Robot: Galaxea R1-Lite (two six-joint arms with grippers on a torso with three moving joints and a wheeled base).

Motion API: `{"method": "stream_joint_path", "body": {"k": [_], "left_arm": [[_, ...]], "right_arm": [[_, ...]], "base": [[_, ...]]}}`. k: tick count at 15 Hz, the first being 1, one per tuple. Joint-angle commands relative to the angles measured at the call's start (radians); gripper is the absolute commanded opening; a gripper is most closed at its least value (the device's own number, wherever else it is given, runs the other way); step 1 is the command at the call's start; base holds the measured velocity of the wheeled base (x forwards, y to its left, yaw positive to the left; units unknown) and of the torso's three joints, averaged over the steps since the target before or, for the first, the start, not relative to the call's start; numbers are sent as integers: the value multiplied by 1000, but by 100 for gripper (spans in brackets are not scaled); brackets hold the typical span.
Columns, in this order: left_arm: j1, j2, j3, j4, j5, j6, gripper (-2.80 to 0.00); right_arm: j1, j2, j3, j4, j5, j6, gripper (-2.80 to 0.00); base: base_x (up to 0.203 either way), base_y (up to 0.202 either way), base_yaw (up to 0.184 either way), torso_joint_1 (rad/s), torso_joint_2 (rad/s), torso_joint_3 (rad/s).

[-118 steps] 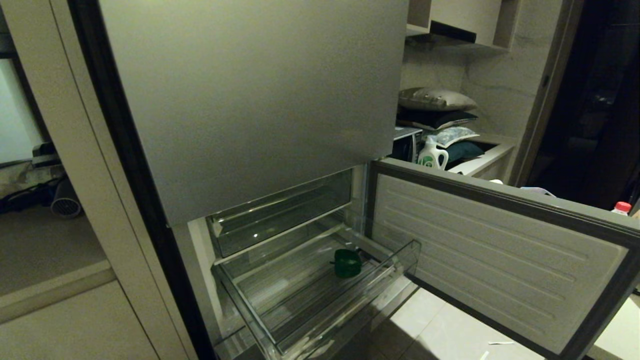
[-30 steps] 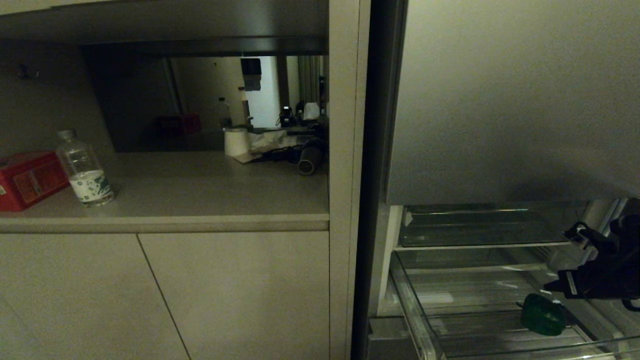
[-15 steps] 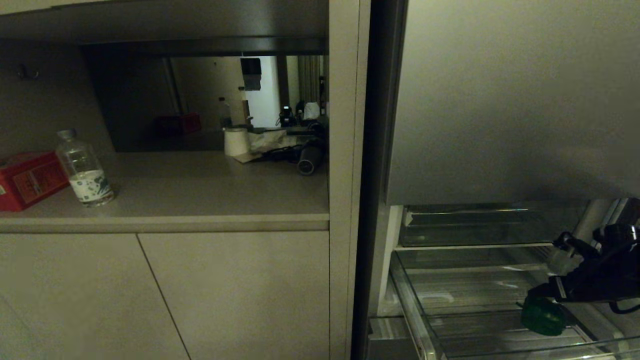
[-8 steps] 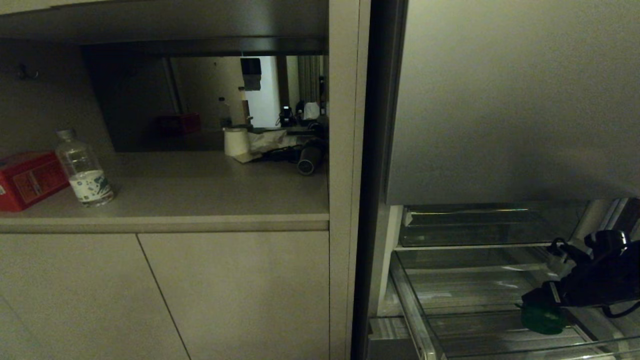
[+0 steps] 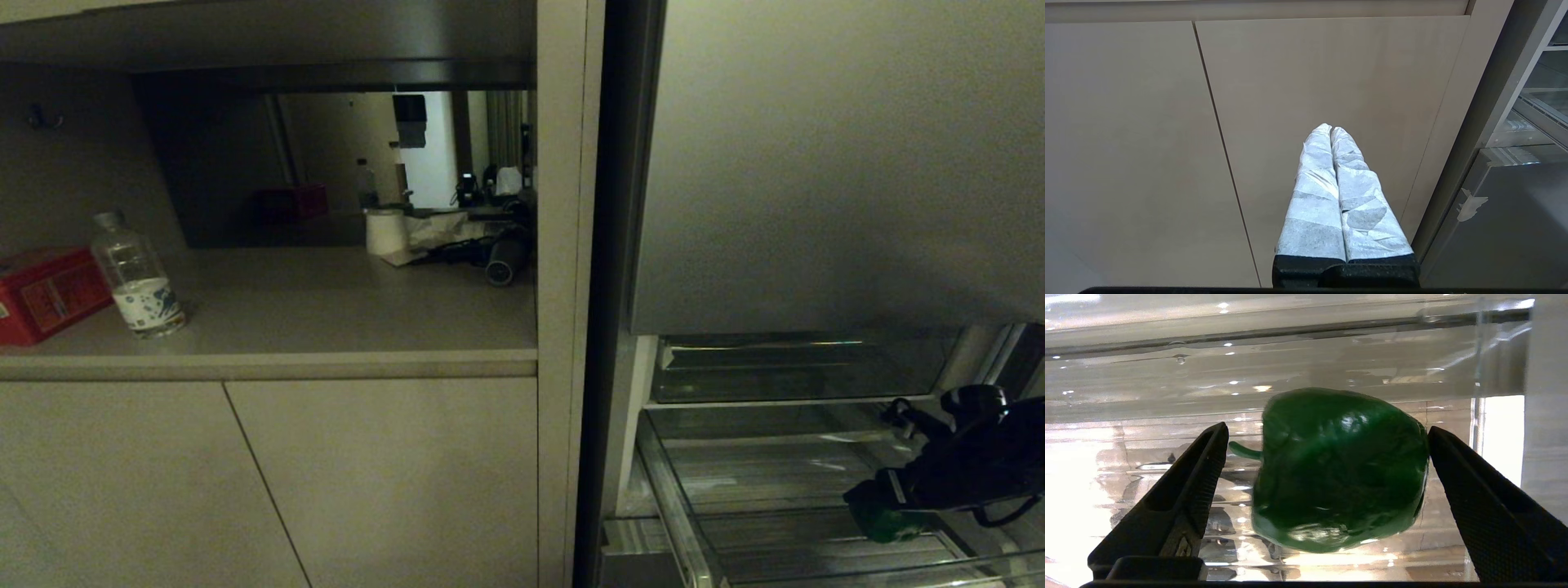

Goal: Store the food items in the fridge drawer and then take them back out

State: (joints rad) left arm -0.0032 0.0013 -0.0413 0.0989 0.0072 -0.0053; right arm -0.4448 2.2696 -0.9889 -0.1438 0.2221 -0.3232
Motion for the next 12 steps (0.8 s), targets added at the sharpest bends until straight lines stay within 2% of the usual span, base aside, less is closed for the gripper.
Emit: {"method": "stream_joint_path", "body": {"k": [1, 12], "left_arm": [[0, 0, 0, 1, 0, -1, -280], [0, 0, 0, 1, 0, -1, -280]], "right_arm": [[0, 9, -2, -2, 2, -2, 0], [0, 68, -42, -5, -20, -1, 0]], "base": [[0, 0, 0, 0, 0, 0], [0, 0, 0, 0, 0, 0]]}}
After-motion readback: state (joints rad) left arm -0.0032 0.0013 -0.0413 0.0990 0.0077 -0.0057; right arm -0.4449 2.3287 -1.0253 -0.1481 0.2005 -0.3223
